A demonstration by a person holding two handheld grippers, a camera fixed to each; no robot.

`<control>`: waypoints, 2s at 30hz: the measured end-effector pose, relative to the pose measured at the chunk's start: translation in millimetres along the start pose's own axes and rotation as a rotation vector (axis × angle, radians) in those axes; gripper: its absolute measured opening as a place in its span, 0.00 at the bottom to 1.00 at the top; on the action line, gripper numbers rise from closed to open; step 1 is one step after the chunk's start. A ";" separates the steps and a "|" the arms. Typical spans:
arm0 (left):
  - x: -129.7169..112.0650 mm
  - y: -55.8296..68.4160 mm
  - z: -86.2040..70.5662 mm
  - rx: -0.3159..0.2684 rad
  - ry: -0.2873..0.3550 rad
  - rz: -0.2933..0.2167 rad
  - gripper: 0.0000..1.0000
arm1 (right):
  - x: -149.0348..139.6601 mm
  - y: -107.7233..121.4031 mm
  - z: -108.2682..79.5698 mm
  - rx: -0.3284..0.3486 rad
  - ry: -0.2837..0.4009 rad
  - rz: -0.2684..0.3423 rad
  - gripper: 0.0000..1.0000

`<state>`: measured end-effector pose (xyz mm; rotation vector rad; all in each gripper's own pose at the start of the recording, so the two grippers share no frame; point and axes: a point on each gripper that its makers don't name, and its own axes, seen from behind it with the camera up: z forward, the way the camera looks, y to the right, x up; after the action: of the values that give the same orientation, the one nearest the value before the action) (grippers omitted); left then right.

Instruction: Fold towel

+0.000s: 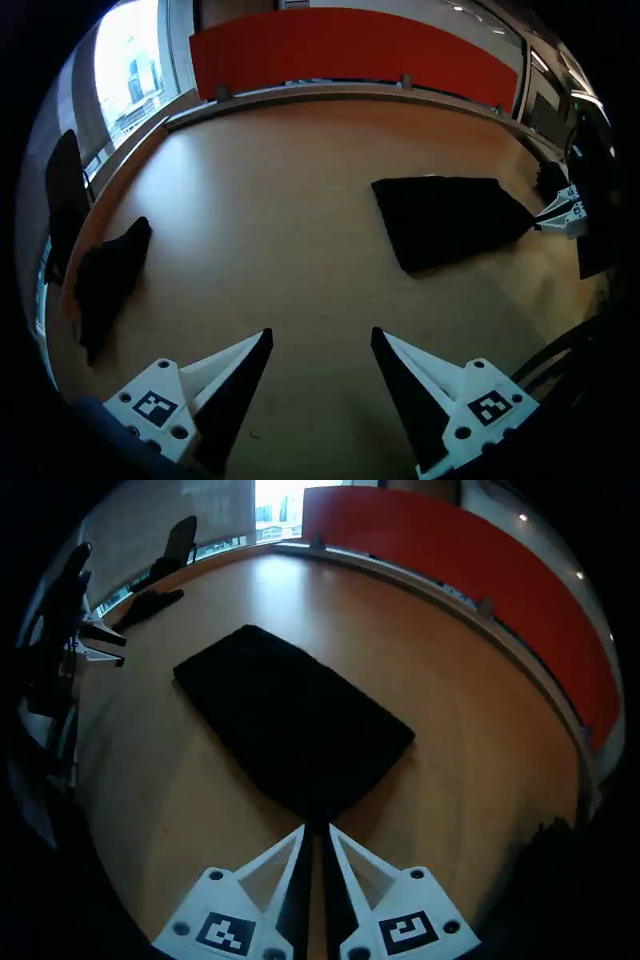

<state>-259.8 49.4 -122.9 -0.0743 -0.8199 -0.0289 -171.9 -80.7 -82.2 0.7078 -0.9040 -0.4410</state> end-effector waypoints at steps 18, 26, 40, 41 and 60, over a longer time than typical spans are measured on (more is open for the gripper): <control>0.0 -3.1 -4.0 -0.005 0.003 0.000 0.91 | 40.1 12.0 -36.2 -0.040 0.081 -0.022 0.06; -3.2 -1.5 -7.4 -0.013 0.002 -0.006 0.91 | 51.5 16.3 -46.3 -0.053 0.095 -0.041 0.06; -5.5 -2.7 -8.0 -0.004 0.006 -0.023 0.91 | 69.2 21.0 -52.8 -0.066 0.108 -0.075 0.06; -5.7 -2.9 -7.9 -0.004 0.006 -0.025 0.91 | 70.0 20.8 -52.5 -0.065 0.108 -0.076 0.06; -17.4 -7.2 -19.3 0.014 0.008 -0.063 0.91 | 118.0 -2.0 -36.7 -0.006 0.140 -0.167 0.06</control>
<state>-258.0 40.7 -148.3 -0.0345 -0.8139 -0.0829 -76.1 -141.8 -33.5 0.8021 -0.7144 -0.5350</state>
